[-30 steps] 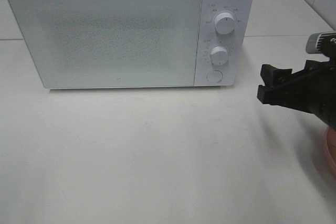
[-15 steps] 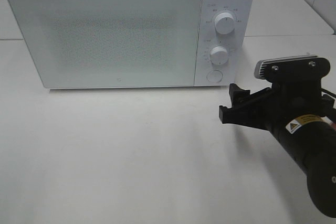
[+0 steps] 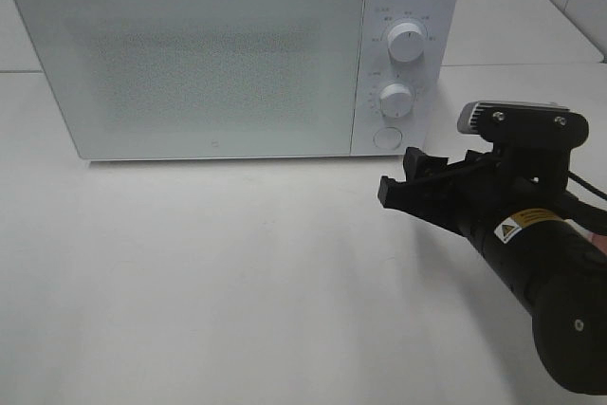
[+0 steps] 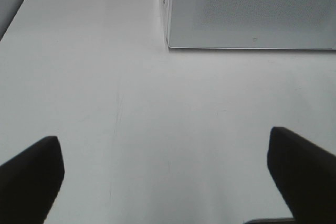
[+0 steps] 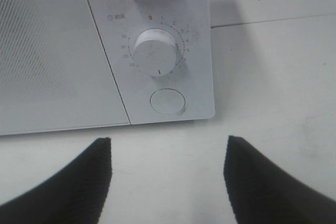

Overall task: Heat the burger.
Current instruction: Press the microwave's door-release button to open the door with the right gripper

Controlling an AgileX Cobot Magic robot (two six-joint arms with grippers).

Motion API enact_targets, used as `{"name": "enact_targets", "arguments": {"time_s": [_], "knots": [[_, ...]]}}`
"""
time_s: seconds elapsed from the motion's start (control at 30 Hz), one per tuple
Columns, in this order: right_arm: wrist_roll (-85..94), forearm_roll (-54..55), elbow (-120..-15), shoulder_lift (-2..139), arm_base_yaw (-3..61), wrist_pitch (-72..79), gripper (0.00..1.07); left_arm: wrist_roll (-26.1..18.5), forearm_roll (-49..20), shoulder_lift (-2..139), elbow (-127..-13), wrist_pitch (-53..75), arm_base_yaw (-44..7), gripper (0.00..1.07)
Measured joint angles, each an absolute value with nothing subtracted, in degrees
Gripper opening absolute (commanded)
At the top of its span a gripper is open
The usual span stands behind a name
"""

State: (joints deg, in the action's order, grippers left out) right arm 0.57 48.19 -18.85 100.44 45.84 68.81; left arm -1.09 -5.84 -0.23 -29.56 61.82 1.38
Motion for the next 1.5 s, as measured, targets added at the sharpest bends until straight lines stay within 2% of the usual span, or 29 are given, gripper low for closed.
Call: {"name": "enact_targets", "arguments": {"time_s": [0.03, 0.07, 0.13, 0.17, 0.23, 0.47, 0.6, 0.87, 1.2, 1.5], "knots": [[-5.61, 48.19, -18.85, 100.44, 45.84, 68.93, 0.45, -1.09, -5.84, -0.23, -29.56, 61.82, 1.38, 0.98], [-5.61, 48.19, -18.85, 100.44, 45.84, 68.93, 0.45, -1.09, -5.84, -0.23, -29.56, 61.82, 1.38, 0.98], [-15.41, 48.19, -18.85, 100.44, 45.84, 69.04, 0.33, -1.09, -5.84, -0.23, -29.56, 61.82, 1.38, 0.98], [-15.41, 48.19, -18.85, 100.44, 45.84, 69.04, 0.33, -1.09, -5.84, -0.23, -29.56, 61.82, 1.38, 0.98], [-24.92, 48.19, -18.85, 100.44, 45.84, 69.04, 0.23, -1.09, -5.84, -0.23, -29.56, 61.82, 1.38, 0.98], [-45.84, 48.19, -18.85, 100.44, 45.84, 69.04, 0.12, -1.09, -5.84, -0.23, -29.56, 61.82, 1.38, 0.98], [-60.62, 48.19, -18.85, 100.44, 45.84, 69.04, 0.02, -1.09, -5.84, -0.23, -29.56, 61.82, 1.38, 0.98], [-69.73, 48.19, -18.85, 100.44, 45.84, 69.04, 0.0, -1.09, -5.84, -0.23, -29.56, 61.82, 1.38, 0.98], [-72.54, 48.01, -22.06, 103.93, 45.84, 67.78, 0.0, -1.09, -5.84, -0.23, -29.56, 61.82, 1.38, 0.98], [-74.2, 45.84, -26.81, 108.46, 42.57, 65.89, 0.0, -1.09, -5.84, -0.23, -29.56, 61.82, 1.38, 0.98]]}}
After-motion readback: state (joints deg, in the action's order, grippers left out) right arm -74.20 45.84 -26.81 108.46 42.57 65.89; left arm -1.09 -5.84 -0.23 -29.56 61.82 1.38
